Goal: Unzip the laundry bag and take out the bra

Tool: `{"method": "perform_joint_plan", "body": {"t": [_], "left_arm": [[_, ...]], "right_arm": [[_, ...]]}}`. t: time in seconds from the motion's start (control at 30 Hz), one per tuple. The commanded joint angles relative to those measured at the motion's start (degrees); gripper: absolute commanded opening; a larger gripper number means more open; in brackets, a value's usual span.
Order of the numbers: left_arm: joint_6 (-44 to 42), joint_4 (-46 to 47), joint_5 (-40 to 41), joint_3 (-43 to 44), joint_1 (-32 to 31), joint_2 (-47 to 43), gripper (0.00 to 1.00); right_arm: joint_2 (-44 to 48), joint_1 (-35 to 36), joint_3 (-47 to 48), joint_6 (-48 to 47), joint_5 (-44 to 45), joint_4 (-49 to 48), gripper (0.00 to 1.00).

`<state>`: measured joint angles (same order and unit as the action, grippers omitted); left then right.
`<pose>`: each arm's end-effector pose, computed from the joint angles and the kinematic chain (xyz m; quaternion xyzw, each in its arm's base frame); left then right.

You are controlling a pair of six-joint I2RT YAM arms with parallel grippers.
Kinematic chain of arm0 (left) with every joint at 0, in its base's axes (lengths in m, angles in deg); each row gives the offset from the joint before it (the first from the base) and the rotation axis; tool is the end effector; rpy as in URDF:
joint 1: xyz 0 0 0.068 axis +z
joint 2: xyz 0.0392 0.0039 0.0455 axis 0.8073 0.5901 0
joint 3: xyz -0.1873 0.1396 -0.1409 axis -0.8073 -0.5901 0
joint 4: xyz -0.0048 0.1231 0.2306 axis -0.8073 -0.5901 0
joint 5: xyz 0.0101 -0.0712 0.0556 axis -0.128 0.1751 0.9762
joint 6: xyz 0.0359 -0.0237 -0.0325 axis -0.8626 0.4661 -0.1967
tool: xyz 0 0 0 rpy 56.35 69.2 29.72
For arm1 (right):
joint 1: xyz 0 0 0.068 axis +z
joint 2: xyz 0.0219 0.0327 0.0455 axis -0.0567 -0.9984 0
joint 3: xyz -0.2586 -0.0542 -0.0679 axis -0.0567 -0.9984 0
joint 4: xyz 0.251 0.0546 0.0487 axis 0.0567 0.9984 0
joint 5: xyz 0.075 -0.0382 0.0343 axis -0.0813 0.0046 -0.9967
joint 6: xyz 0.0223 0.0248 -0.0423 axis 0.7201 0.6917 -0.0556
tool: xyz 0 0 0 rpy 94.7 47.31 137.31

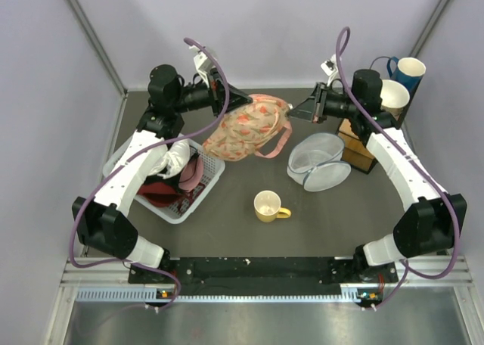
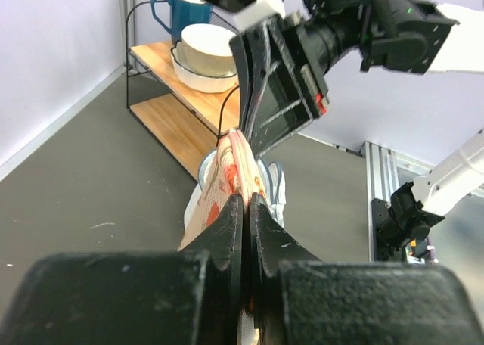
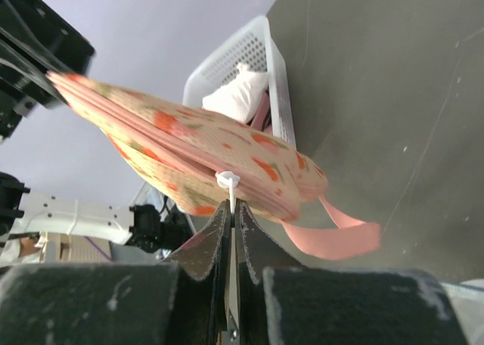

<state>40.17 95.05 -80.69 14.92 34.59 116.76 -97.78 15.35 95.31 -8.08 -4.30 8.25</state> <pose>0.3065 -0.1382 0.4384 0.3570 0.5869 -0.5034 0.5242 0.3163 0.0962 0.3879 -0.1405 0.7505 0.5213 0.3812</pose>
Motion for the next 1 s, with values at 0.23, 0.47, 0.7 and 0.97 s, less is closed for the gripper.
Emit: {"method": "perform_joint_plan", "body": {"t": [0.23,0.47,0.7,0.97], "left_arm": [[15.33,23.85,6.53,-4.40,3.25,-5.14,0.00],[20.16,27.63,3.66,-4.58,3.34,-3.04,0.00],[22.62,29.64,1.98,-4.23,3.25,-1.81,0.00],[24.39,30.09,2.94,-3.35,3.25,-1.54,0.00]], "right_arm": [[4.20,-0.76,-8.25,-5.78,-13.63,-2.13,0.00],[8.86,-0.06,-2.39,-16.92,-2.87,9.54,0.62],[9.32,0.03,3.25,-20.89,7.28,6.75,0.93],[3.59,2.40,-2.53,-18.70,2.70,-5.46,0.95]]}}
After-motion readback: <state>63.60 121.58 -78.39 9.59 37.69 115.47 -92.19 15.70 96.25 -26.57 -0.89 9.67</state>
